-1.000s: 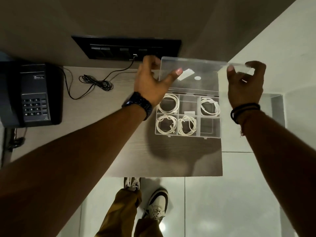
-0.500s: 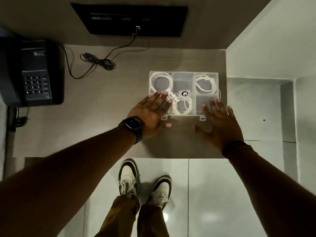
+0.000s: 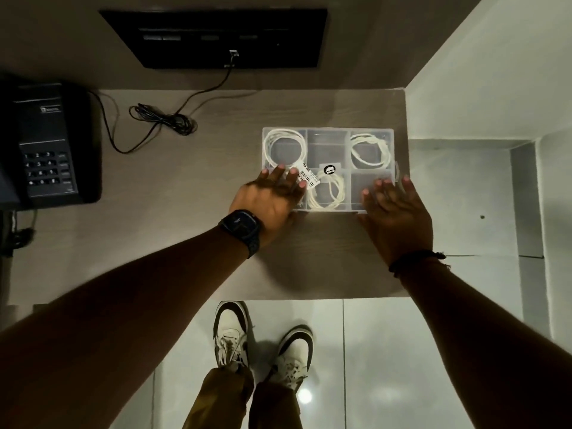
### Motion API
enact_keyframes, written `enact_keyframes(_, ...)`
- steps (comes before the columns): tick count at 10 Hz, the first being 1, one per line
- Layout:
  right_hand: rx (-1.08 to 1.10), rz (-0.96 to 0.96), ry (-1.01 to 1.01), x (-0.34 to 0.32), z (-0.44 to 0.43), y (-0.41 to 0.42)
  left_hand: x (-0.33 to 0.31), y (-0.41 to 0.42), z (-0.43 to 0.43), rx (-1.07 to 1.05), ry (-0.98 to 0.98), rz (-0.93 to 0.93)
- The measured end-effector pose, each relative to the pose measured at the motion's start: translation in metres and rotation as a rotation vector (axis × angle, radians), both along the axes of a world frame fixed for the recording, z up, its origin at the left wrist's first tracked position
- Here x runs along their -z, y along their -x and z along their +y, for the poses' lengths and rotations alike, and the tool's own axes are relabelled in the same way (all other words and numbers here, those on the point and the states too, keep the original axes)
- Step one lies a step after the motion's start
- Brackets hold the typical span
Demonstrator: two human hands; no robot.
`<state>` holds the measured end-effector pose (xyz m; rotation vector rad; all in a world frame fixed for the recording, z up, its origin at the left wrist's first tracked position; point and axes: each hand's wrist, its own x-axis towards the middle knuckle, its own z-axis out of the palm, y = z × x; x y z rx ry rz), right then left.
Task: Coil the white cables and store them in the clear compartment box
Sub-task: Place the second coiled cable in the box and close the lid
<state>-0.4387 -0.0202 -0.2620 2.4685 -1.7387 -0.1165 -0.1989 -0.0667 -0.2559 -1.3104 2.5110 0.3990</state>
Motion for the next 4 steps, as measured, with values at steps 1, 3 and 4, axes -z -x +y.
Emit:
enact_keyframes(1,0.036,-0.039,0.0,0.002,-0.014,-0.001,-0.004,0.009,-0.016,-0.036,0.014,-0.059)
enact_keyframes(3,0.161,-0.079,-0.251,0.001,-0.069,0.004,-0.007,0.017,-0.052,-0.059,0.107,-0.045)
enact_keyframes(4,0.19,-0.035,-0.309,-0.006,-0.076,-0.003,-0.011,0.02,-0.061,-0.057,0.071,-0.024)
